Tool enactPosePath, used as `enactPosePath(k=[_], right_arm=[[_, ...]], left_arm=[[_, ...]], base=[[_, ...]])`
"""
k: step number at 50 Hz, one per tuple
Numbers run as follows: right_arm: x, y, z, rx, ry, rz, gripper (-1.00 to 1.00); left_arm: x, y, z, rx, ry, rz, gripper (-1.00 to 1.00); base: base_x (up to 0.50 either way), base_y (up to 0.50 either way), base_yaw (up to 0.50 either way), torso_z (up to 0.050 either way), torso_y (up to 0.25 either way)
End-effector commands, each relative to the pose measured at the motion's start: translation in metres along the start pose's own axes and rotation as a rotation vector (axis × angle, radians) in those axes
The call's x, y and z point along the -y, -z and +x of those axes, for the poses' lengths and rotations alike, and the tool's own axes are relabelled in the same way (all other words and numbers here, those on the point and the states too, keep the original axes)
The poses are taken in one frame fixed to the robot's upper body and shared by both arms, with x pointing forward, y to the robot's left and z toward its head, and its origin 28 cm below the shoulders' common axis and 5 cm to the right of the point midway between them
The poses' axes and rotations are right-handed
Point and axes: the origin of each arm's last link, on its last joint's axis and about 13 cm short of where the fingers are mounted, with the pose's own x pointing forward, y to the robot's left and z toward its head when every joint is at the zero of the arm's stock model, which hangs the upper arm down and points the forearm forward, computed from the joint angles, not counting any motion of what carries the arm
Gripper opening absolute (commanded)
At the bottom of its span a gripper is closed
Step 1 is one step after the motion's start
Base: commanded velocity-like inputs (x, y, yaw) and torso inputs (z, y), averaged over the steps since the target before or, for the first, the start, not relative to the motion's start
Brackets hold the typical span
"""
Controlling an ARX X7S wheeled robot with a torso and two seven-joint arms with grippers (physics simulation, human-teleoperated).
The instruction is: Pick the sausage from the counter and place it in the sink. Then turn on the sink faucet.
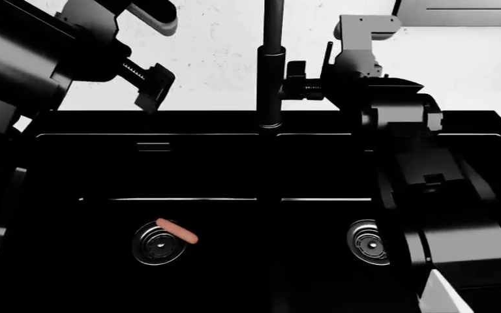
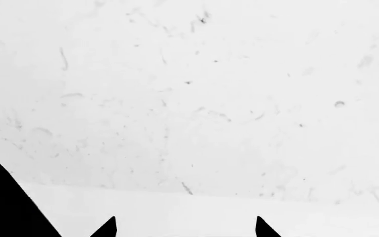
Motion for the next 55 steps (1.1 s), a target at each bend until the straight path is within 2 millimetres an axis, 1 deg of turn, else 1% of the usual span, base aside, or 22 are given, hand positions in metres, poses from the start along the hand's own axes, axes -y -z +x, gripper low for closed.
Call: enactPosePath(k=[1,4,9,16,19,20,21,23,24,25,26,27,29,33,36,39,42,55], right_arm=[[-0.004,0.014,0.002,-0.041,-0.025,0.029,1.00],[-0.004,0.021,0.003,-0.055,-0.029,0.042,1.00],[-0.004,0.038,0.005,-0.091,-0.034,0.067,1.00],[-0.002,0.049,0.004,-0.131,-0.005,0.077,1.00],[-0.001,0.049,0.005,-0.123,0.024,0.090,1.00],[0.002,0.046,0.005,-0.096,0.102,0.131,1.00],[0.003,0.045,0.005,-0.080,0.123,0.148,1.00],[0.010,0.038,0.006,-0.014,0.241,0.226,1.00],[0.011,0.037,0.006,-0.009,0.251,0.236,1.00],[0.015,0.034,0.006,0.027,0.329,0.285,1.00],[0.017,0.032,0.006,0.043,0.355,0.312,1.00],[0.022,0.030,0.006,0.069,0.429,0.352,1.00],[0.027,0.027,0.005,0.098,0.481,0.407,1.00],[0.031,0.026,0.005,0.101,0.499,0.433,1.00],[0.034,0.027,0.004,0.099,0.549,0.471,1.00],[0.037,0.031,0.004,0.060,0.632,0.515,1.00],[0.038,0.035,0.003,0.023,0.653,0.524,1.00],[0.037,0.034,0.003,0.025,0.621,0.519,1.00]], left_arm=[[0.002,-0.006,-0.001,0.020,-0.002,-0.005,1.00],[0.001,-0.006,-0.002,0.023,-0.003,-0.007,1.00],[0.001,-0.006,-0.003,0.023,-0.002,-0.009,1.00],[0.001,-0.006,-0.002,0.020,-0.003,-0.010,1.00],[0.002,-0.005,-0.001,0.019,0.000,-0.008,1.00],[0.003,-0.004,-0.001,0.017,0.001,-0.007,1.00],[0.003,-0.004,0.000,0.016,0.003,-0.008,1.00],[0.003,-0.004,-0.001,0.016,0.003,-0.007,1.00],[0.003,-0.004,-0.001,0.016,0.002,-0.007,1.00],[0.003,-0.004,-0.001,0.015,0.001,-0.006,1.00],[0.003,-0.004,-0.001,0.015,0.003,-0.007,1.00],[0.002,-0.004,-0.001,0.016,0.001,-0.006,1.00],[0.002,-0.005,-0.002,0.017,0.001,-0.007,1.00],[0.002,-0.004,-0.001,0.014,0.000,-0.006,1.00],[0.001,-0.005,-0.002,0.016,0.002,-0.007,1.00],[0.000,-0.006,-0.003,0.019,0.000,-0.008,1.00],[-0.001,-0.007,-0.004,0.022,0.000,-0.013,1.00],[0.001,-0.004,-0.003,0.020,0.004,-0.012,1.00]], base=[[0.00,0.00,0.00,0.000,0.000],[0.00,0.00,0.00,0.000,0.000],[0.00,0.00,0.00,0.000,0.000],[0.00,0.00,0.00,0.000,-0.002],[0.00,0.00,0.00,0.000,-0.003],[0.00,0.00,0.00,0.000,0.000],[0.00,0.00,0.00,0.000,-0.010],[0.00,0.00,0.00,0.000,0.000],[0.00,0.00,0.00,0.000,0.000],[0.00,0.00,0.00,0.000,0.000],[0.00,0.00,0.00,0.000,-0.010],[0.00,0.00,0.00,0.000,0.000],[0.00,0.00,0.00,0.000,0.000],[0.00,0.00,0.00,0.000,0.000],[0.00,0.00,0.00,0.000,-0.003],[0.00,0.00,-0.01,0.000,0.000],[0.00,-0.01,-0.01,0.000,-0.003],[0.00,-0.01,-0.02,0.000,-0.002]])
